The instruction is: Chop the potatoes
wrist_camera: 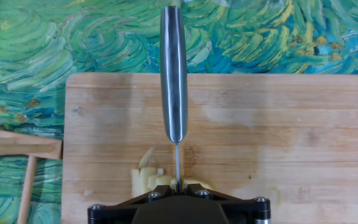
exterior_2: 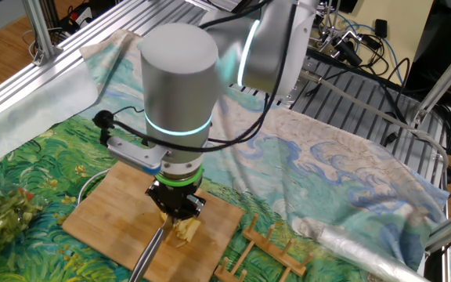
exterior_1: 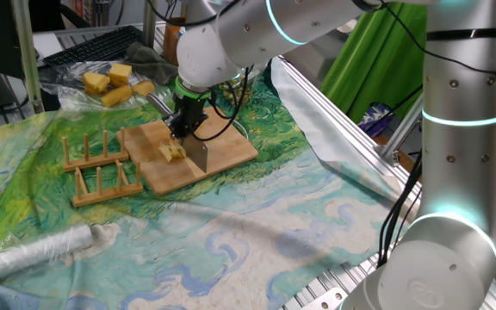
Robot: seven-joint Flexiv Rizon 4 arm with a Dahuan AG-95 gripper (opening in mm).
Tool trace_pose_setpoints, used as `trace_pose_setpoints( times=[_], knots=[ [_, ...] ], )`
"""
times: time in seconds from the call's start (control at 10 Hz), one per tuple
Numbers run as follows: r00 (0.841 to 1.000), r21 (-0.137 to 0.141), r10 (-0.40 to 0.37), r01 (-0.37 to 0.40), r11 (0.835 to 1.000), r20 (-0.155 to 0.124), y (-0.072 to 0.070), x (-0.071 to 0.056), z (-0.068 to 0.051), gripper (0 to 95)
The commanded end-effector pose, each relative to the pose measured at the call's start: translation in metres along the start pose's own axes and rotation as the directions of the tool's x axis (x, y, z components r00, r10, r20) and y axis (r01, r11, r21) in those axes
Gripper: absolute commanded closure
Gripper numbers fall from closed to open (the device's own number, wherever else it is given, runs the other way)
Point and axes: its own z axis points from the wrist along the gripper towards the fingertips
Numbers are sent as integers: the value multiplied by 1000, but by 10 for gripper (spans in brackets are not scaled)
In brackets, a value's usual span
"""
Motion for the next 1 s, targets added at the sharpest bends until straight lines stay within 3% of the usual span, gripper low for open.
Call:
trace_pose_setpoints(
  times=[0.1,0.7,1.0],
  knots=[
    [1000,-7,1,-1,1000,-12,-2,5,-11,950],
    [1000,10,-1,1,1000,-13,-3,9,-22,950],
    [1000,8,1,-1,1000,-15,-3,9,-22,950]
  ],
)
